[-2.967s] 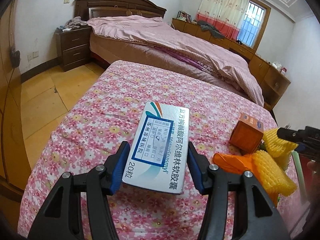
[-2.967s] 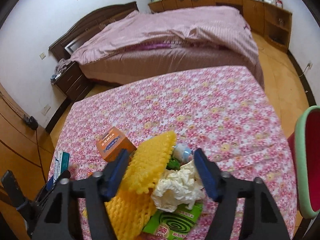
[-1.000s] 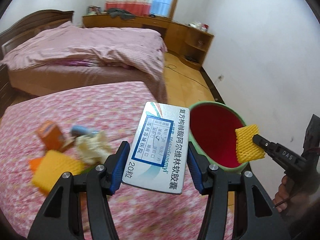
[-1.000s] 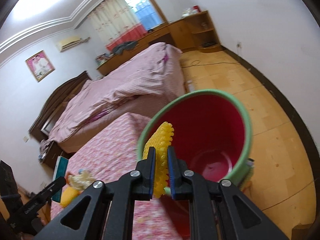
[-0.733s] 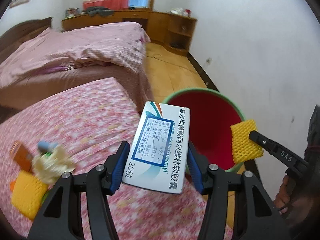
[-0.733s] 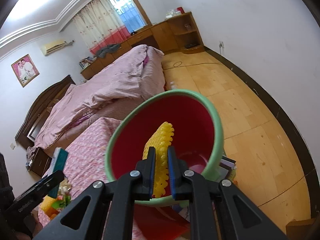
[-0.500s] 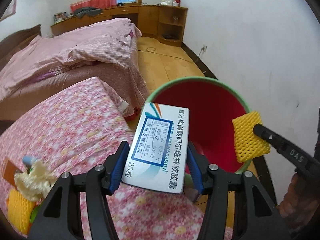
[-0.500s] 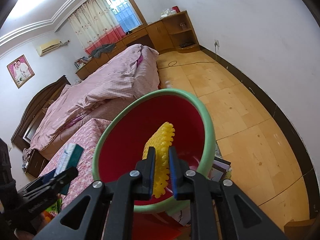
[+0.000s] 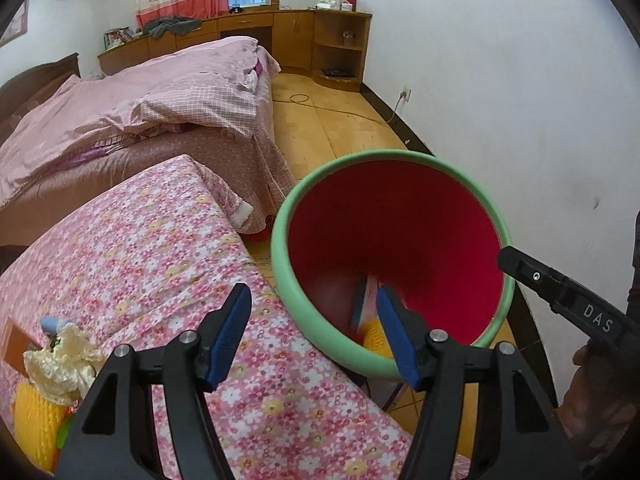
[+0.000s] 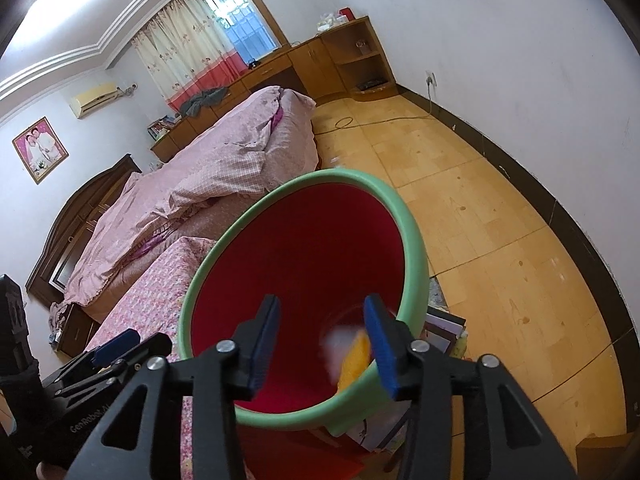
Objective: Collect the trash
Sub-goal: 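Drop the foam net and medicine box into the red bucket with both tools, then grasp the second yellow foam net with the left tool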
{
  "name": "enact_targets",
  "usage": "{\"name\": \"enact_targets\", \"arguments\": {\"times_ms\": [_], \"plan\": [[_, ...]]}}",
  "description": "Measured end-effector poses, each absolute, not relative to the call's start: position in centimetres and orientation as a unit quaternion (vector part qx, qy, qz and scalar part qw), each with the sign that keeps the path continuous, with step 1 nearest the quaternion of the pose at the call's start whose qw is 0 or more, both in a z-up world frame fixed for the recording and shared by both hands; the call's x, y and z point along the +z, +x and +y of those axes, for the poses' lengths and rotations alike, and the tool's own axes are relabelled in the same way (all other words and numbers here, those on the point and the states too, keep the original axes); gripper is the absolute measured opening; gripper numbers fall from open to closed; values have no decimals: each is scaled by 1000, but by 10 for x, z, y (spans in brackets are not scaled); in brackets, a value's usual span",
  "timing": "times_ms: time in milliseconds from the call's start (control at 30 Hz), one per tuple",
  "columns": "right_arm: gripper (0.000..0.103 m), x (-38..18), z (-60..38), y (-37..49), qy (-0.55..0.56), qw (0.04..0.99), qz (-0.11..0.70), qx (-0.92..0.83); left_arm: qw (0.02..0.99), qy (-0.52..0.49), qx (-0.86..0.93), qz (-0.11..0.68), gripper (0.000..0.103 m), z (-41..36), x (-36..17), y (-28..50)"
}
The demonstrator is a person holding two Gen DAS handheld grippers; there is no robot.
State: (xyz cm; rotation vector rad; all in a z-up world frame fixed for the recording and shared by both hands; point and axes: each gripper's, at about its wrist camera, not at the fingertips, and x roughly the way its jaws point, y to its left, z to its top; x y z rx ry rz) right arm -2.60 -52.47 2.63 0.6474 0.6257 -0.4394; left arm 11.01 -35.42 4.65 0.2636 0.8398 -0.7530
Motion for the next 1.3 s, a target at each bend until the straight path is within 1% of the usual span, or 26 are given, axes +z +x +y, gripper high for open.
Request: {"name": "enact_targets", "arguments": {"times_ms": [267,700,1033,1300], "plan": [[51,44,-510,-36,310,883,290,-201,846,100,-347,393,65,-326,66,101],[58,69,-464,-41,303,893,288,-165,869,59,-304,386,65,-251,89,90],[60,74,-428,-37,287,899,302,-137,887,31,-247,388,65,-184,89,98],[62,70,-405,-29,274,898,319,-127,900,23,-186,393,65,-134,77,120]]}}
